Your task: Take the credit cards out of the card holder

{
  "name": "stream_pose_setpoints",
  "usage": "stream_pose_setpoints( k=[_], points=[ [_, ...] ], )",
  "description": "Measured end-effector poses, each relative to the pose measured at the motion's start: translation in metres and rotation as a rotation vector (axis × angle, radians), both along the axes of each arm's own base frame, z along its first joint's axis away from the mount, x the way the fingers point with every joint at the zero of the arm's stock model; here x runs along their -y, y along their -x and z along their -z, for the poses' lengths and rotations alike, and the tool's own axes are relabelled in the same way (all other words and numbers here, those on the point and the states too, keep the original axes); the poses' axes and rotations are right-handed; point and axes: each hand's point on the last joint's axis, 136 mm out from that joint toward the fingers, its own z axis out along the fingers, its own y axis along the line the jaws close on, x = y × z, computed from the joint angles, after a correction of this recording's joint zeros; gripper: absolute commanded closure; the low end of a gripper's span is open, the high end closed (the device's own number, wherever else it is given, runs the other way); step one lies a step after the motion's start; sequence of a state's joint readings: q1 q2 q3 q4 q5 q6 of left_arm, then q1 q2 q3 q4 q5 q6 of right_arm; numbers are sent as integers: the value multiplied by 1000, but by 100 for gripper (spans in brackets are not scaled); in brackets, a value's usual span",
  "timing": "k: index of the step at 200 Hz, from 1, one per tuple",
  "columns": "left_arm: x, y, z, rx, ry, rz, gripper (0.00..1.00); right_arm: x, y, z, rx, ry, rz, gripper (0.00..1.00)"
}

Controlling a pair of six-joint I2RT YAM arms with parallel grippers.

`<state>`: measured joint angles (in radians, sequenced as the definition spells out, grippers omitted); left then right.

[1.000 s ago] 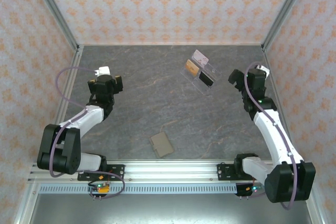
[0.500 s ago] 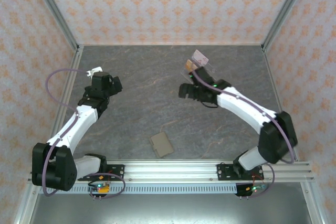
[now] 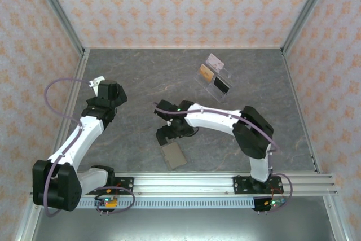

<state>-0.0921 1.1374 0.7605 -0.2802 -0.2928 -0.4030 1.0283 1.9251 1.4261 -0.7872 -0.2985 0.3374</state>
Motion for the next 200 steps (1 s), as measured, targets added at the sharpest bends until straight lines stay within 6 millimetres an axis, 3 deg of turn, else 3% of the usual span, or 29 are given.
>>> stream_pose_setpoints(
  k=[39,116,173,200],
  points=[
    [0,1,1,-4,-3,3,0,-9,15,6,-45,28,-36,1],
    [-5,4,3,-10,-24,-20,0,-2,29,30,-134,121,-43,0],
    [-5,3,8,-27,-26,-20,0,-4,33,28,-146,128,-32,26],
    [-5,4,10,-38,-27,-20,0,-2,31,28,-136,141,-27,28]
  ],
)
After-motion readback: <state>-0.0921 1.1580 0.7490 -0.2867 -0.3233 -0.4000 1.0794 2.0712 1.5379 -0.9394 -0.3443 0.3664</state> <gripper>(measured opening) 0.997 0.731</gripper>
